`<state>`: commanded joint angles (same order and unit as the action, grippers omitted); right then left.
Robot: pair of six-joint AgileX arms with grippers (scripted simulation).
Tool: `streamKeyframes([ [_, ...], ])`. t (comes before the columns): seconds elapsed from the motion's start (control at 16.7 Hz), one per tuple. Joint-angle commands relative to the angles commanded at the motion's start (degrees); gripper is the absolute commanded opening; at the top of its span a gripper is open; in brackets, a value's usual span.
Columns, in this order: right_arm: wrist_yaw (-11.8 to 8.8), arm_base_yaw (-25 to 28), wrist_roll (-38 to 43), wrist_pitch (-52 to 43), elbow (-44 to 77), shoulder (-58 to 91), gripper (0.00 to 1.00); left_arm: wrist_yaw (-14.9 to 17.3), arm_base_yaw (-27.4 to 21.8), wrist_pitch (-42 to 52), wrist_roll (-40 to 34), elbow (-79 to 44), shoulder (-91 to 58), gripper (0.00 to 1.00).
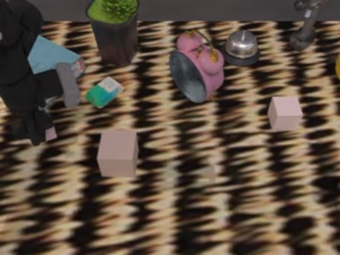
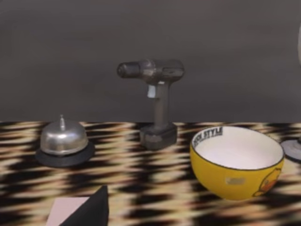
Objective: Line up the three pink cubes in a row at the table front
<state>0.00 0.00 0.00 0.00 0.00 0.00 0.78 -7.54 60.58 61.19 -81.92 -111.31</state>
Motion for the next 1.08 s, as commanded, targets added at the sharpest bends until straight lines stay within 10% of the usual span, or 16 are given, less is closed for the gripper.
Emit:
streamKeyframes([
  [0.72,0.0,0.0,0.0,0.0,0.0,0.0,1.0,-0.2,-44.7,10.3,-24.5,-23.8,-13.8,0.0],
  [1.08,0.0,0.0,0.0,0.0,0.0,0.0,1.0,-0.4,-50.9,11.5,-29.1,-27.6,-15.2,0.0],
])
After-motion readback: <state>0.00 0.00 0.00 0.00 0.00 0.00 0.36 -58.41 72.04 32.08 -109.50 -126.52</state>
